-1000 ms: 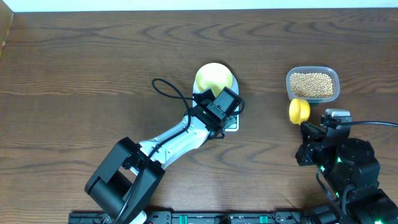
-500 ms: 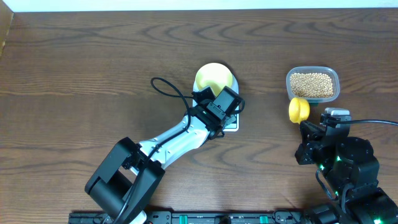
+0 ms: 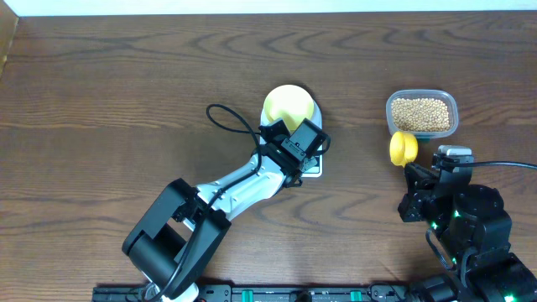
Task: Scoop item into bowl and weigh 50g on scale
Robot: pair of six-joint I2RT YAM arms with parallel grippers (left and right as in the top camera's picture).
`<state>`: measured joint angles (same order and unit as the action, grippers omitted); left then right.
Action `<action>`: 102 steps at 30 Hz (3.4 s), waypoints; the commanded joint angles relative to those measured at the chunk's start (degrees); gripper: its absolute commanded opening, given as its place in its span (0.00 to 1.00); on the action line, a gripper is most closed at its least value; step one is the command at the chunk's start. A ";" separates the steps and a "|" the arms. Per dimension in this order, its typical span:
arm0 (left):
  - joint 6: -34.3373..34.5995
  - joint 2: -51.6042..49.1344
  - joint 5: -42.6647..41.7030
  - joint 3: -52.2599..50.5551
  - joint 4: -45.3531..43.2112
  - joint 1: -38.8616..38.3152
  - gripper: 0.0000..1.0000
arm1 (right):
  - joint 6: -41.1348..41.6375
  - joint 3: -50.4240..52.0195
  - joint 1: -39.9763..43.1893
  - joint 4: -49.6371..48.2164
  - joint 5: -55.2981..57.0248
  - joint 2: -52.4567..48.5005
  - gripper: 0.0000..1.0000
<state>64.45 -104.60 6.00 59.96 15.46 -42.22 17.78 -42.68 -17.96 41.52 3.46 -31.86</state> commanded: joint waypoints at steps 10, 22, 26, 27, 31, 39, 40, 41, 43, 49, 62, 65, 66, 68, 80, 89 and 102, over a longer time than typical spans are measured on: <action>-0.17 -1.88 0.85 -0.17 -1.25 -0.15 0.07 | 0.61 -0.70 0.35 -0.17 0.48 -0.04 0.01; -0.07 -1.92 -0.39 -0.35 0.98 -0.68 0.07 | 0.63 -0.70 0.35 -0.17 0.48 -0.04 0.01; 0.55 -1.92 -0.39 -0.68 0.94 -0.74 0.08 | 0.63 -0.70 0.35 -0.17 0.44 -0.04 0.01; 0.55 -1.92 -0.37 -0.68 0.90 -0.79 0.07 | 0.63 -0.70 0.35 -0.17 0.44 -0.04 0.01; 0.50 -0.92 -0.63 -0.55 0.48 -0.76 0.07 | 0.63 -0.70 0.35 -0.17 0.44 -0.04 0.01; -9.09 14.47 1.16 -0.48 6.97 -0.72 0.07 | 0.61 -0.70 0.35 -0.09 -0.74 -0.04 0.01; -10.29 17.18 2.49 -0.48 8.94 -0.68 0.07 | 0.59 -0.70 0.35 0.02 -0.90 -0.04 0.01; -11.08 19.12 3.34 -0.48 10.36 -0.59 0.07 | 0.61 -0.70 0.35 0.11 -0.90 -0.04 0.01; -13.68 24.30 5.14 -0.48 14.03 0.02 0.07 | 0.61 -0.70 0.35 0.48 -1.09 -0.04 0.01; -16.85 43.93 19.32 -0.48 30.05 5.18 0.68 | 0.59 -0.70 0.35 0.94 -6.51 -0.02 0.01; -46.12 53.51 11.56 -0.09 41.22 8.02 0.99 | 0.59 -0.70 0.35 -1.11 -3.39 -0.33 0.01; -58.97 53.51 -0.85 2.05 41.22 9.84 0.99 | 0.57 -0.70 0.35 -2.64 -3.39 -1.73 0.01; -62.27 53.51 -4.37 3.28 41.48 10.56 0.99 | 0.57 -0.70 0.35 -2.95 -3.39 -2.27 0.01; -68.46 53.51 -10.49 5.84 42.66 11.74 0.99 | 0.59 -0.70 0.35 -3.08 -3.41 -3.72 0.01; -72.57 53.75 0.92 10.60 50.29 13.33 0.99 | -5.29 -0.70 0.35 -1.88 0.28 -14.49 0.01; -72.54 53.75 0.90 10.60 50.53 13.33 0.99 | -2.73 -4.35 0.35 -1.49 -2.49 -13.31 0.01; -73.02 53.77 0.46 10.62 51.28 13.33 0.99 | 3.02 -15.87 0.57 8.41 -8.92 -11.76 0.01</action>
<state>-7.62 -51.00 6.35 70.30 66.63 -29.23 17.80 -56.29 -17.96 48.66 -1.52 -43.72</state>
